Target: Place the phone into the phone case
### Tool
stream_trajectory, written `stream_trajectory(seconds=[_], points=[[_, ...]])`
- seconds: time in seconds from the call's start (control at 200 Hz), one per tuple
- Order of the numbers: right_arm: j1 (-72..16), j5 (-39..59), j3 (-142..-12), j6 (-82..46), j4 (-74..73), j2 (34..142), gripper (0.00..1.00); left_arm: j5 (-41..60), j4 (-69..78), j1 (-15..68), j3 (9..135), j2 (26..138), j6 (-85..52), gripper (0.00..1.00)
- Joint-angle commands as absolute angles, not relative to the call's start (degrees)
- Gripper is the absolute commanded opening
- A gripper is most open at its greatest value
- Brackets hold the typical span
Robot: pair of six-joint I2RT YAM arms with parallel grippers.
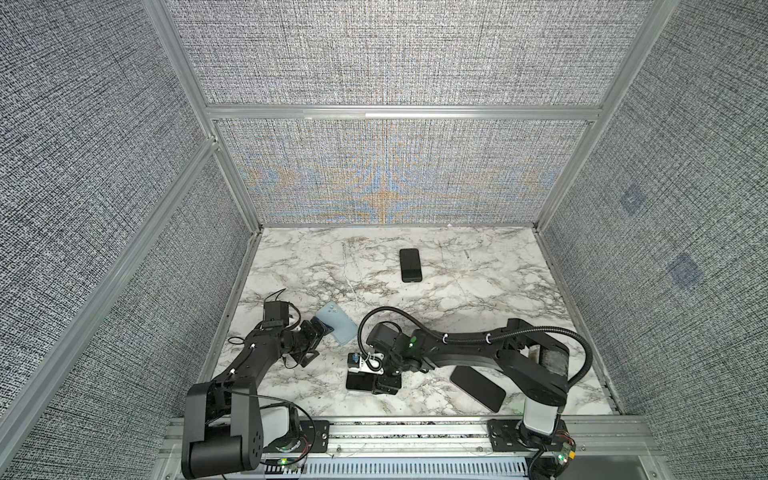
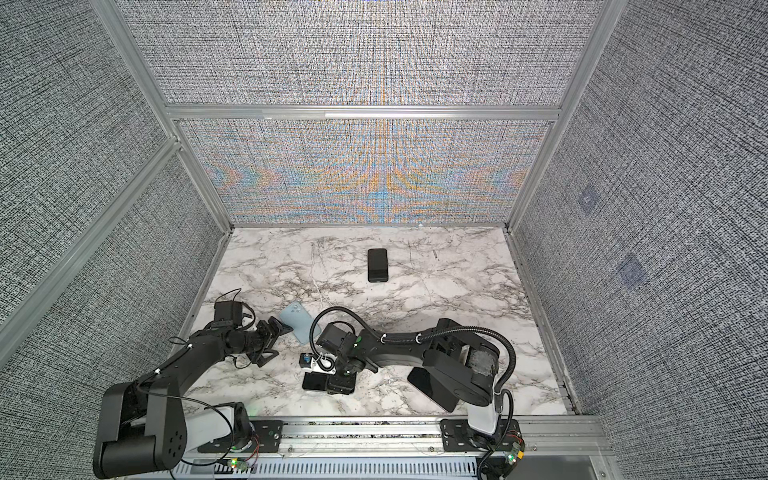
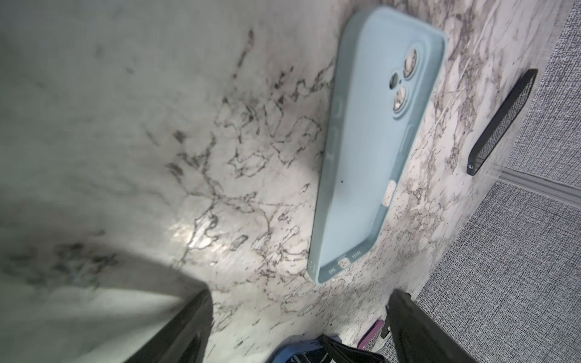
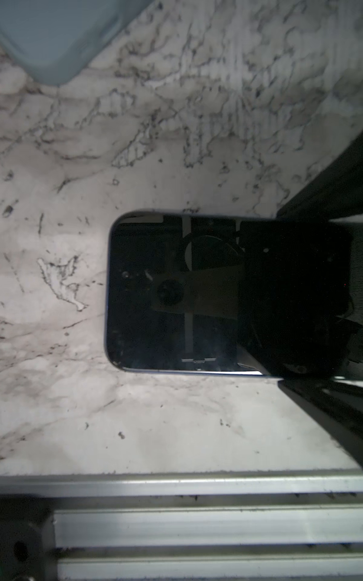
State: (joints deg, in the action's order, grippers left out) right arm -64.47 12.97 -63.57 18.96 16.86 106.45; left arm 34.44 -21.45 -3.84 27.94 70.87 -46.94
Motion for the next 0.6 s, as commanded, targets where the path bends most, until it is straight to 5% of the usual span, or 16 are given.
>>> stream_trajectory(seconds=[0.0,0.375,0.595], points=[[-63.2,14.0,-63.4,16.8,16.8,105.7,0.68,37.9,-21.2,-3.7,27.5,71.1,-46.5,0.87],[-59.2,15.2,-62.3,16.1,9.9,104.2,0.66,47.2,-11.8,2.4,23.5,70.2,-51.6,0.77],[-56.5,15.6,-63.2,16.7,8.6,103.6,0.66,51.9,7.9,7.1,18.6,73.6,-59.8,0.68]])
